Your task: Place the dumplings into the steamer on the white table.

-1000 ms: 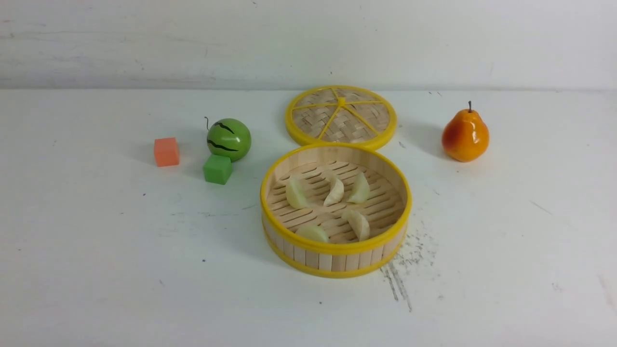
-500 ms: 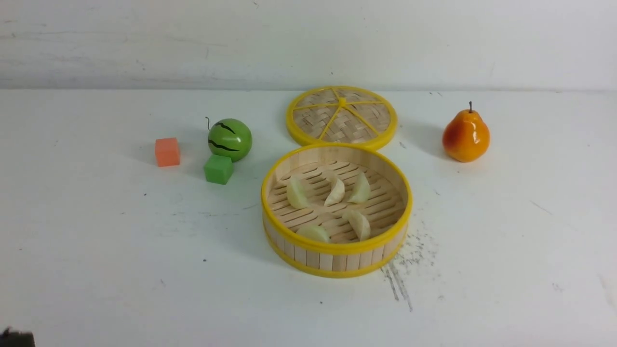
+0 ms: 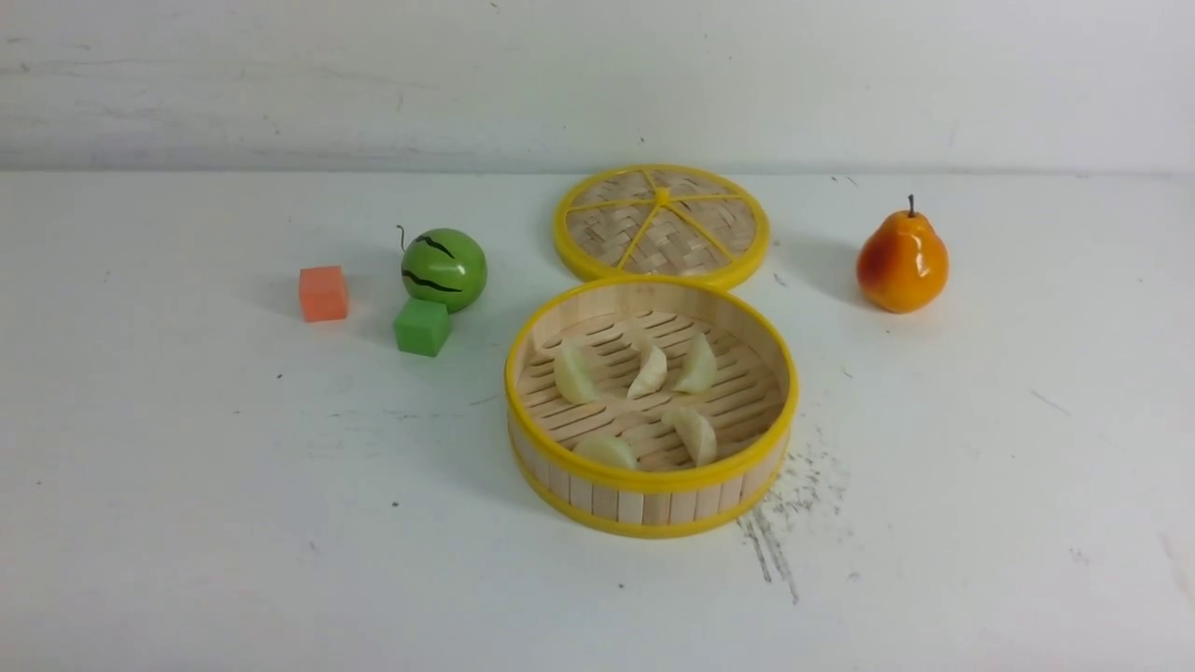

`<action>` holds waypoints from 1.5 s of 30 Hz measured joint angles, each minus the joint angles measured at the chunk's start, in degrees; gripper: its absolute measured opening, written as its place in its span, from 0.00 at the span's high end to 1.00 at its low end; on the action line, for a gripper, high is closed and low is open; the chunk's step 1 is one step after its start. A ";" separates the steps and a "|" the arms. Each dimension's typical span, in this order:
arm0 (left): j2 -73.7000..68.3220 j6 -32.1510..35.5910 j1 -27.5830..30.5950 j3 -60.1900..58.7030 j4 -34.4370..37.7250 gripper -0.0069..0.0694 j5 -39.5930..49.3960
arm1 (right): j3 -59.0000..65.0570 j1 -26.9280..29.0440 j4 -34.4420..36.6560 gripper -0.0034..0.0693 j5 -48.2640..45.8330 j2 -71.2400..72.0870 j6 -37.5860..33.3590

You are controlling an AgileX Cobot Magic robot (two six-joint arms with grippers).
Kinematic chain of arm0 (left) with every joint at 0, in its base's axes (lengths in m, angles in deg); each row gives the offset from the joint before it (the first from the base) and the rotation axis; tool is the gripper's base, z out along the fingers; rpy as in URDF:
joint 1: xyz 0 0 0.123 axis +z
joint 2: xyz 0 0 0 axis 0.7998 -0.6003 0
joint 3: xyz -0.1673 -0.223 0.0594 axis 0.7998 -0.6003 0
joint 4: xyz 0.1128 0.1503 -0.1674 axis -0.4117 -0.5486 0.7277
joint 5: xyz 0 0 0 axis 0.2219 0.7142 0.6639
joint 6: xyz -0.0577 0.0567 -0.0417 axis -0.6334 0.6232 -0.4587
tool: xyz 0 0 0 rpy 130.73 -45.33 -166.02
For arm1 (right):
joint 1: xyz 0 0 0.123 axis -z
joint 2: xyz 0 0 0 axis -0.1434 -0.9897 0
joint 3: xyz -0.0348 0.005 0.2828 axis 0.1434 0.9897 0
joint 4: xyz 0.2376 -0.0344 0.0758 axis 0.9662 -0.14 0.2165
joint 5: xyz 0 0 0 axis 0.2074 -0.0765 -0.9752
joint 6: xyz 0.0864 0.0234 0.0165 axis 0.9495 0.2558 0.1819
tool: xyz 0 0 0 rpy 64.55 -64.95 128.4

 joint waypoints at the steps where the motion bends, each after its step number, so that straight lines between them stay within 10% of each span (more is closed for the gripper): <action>1: 0.00 1.06 -0.14 -0.07 0.00 0.93 1.16 | 0.00 0.00 0.00 0.94 0.00 0.00 0.00; 45: 0.00 7.74 -3.52 -0.18 0.83 0.93 11.76 | 0.00 0.00 0.07 0.87 0.00 0.00 0.02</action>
